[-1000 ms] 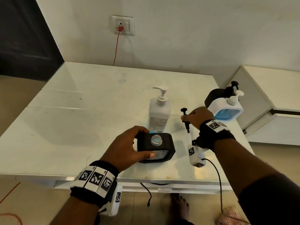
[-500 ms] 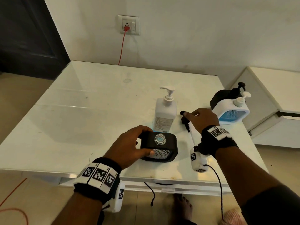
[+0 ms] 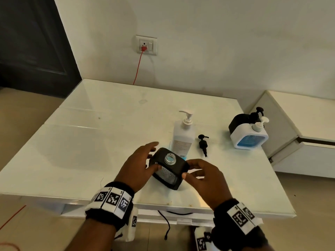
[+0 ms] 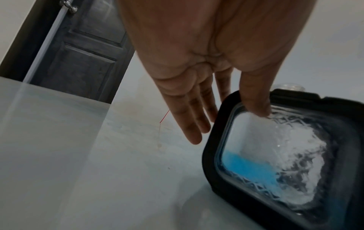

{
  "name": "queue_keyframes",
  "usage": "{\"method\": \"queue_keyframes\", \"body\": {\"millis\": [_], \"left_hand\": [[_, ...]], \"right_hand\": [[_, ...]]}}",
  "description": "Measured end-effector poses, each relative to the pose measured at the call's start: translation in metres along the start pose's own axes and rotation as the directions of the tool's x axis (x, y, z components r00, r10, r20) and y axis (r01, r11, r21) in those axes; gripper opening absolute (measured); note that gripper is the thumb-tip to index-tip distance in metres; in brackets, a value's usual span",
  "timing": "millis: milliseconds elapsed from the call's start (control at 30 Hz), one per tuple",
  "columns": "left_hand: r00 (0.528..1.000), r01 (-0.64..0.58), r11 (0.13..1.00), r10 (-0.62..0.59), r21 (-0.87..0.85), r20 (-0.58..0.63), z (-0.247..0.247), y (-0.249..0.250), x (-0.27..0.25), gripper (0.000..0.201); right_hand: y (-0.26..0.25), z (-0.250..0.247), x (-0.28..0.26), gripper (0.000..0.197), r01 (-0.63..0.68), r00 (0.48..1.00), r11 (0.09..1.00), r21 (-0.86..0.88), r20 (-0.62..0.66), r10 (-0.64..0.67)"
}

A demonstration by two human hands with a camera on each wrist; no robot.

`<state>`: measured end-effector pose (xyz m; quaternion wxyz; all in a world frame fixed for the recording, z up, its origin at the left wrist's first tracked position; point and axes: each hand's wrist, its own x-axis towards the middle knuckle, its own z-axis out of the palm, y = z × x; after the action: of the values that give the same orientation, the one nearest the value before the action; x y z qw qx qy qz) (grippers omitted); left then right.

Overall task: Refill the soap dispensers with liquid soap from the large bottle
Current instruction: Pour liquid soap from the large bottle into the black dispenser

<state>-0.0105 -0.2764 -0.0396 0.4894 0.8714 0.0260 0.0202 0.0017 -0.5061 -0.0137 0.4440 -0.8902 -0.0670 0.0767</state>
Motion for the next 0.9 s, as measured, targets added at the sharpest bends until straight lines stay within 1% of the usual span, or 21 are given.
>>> {"method": "queue_keyframes", "body": {"millis": [33, 100, 167, 233, 333, 400, 433, 467, 500, 533, 567, 600, 667, 700, 767, 833, 900], "left_hand": [[0.999, 0.029, 1.000, -0.029, 0.005, -0.024, 0.000, 0.000, 0.000, 0.064], [0.997, 0.068, 0.997, -0.066, 0.028, -0.049, 0.000, 0.000, 0.000, 0.055], [0.996, 0.080, 0.996, -0.079, 0.047, -0.037, 0.000, 0.001, 0.000, 0.044], [0.996, 0.085, 0.995, -0.083, 0.045, -0.028, 0.001, 0.001, -0.002, 0.040], [0.993, 0.102, 0.995, -0.102, 0.006, -0.052, 0.001, 0.000, -0.002, 0.038], [0.984, 0.152, 0.983, -0.161, -0.104, -0.081, 0.003, 0.000, 0.000, 0.040], [0.973, 0.199, 0.962, -0.217, -0.188, -0.083, 0.004, 0.001, 0.000, 0.046], [0.957, 0.244, 0.925, -0.277, -0.290, -0.081, 0.005, 0.002, 0.001, 0.058], [0.938, 0.285, 0.870, -0.340, -0.401, -0.071, 0.007, 0.004, 0.001, 0.073], [0.917, 0.311, 0.798, -0.395, -0.516, -0.059, 0.010, 0.007, 0.001, 0.083], [0.897, 0.322, 0.709, -0.440, -0.627, -0.036, 0.013, 0.012, -0.001, 0.085], [0.887, 0.323, 0.615, -0.463, -0.719, 0.003, 0.016, 0.017, -0.003, 0.082], [0.894, 0.307, 0.442, -0.438, -0.843, 0.096, 0.022, 0.028, -0.006, 0.073], [0.902, 0.293, 0.381, -0.415, -0.877, 0.121, 0.024, 0.032, -0.007, 0.071], [0.910, 0.251, 0.316, -0.398, -0.915, 0.112, 0.025, 0.032, -0.007, 0.073], [0.907, 0.224, 0.261, -0.407, -0.939, 0.104, 0.026, 0.029, -0.006, 0.076], [0.904, 0.215, 0.200, -0.411, -0.956, 0.118, 0.028, 0.027, -0.006, 0.079]], "right_hand": [[-0.002, 0.003, -0.002, 0.033, 0.000, 1.000, 1.000, -0.012, 0.005, 0.000], [-0.003, 0.012, -0.006, 0.050, 0.020, 0.999, 0.997, -0.073, 0.029, -0.018], [-0.006, 0.023, -0.007, 0.065, 0.050, 0.997, 0.988, -0.143, 0.061, -0.042], [-0.010, 0.033, -0.006, 0.062, 0.072, 0.996, 0.982, -0.175, 0.066, -0.061], [-0.012, 0.039, -0.003, 0.050, 0.088, 0.995, 0.988, -0.128, -0.029, -0.093], [-0.014, 0.040, -0.002, 0.046, 0.103, 0.990, 0.992, -0.075, -0.087, -0.110], [-0.017, 0.039, -0.001, 0.046, 0.115, 0.987, 0.993, -0.039, -0.110, -0.118], [-0.020, 0.037, -0.001, 0.046, 0.130, 0.983, 0.991, -0.001, -0.130, -0.129], [-0.024, 0.036, -0.001, 0.045, 0.147, 0.979, 0.989, 0.032, -0.146, -0.141], [-0.028, 0.035, -0.001, 0.045, 0.166, 0.975, 0.984, 0.060, -0.160, -0.155], [-0.031, 0.035, -0.001, 0.044, 0.185, 0.971, 0.979, 0.083, -0.171, -0.169], [-0.033, 0.035, -0.002, 0.043, 0.202, 0.967, 0.974, 0.104, -0.180, -0.182], [-0.034, 0.035, -0.003, 0.043, 0.229, 0.962, 0.964, 0.131, -0.182, -0.204], [-0.035, 0.035, -0.003, 0.044, 0.238, 0.961, 0.962, 0.136, -0.177, -0.213], [-0.035, 0.036, -0.004, 0.046, 0.255, 0.959, 0.955, 0.148, -0.167, -0.230], [-0.036, 0.036, -0.005, 0.047, 0.256, 0.960, 0.951, 0.174, -0.157, -0.230], [-0.038, 0.035, -0.004, 0.047, 0.254, 0.965, 0.948, 0.193, -0.120, -0.234]]}}
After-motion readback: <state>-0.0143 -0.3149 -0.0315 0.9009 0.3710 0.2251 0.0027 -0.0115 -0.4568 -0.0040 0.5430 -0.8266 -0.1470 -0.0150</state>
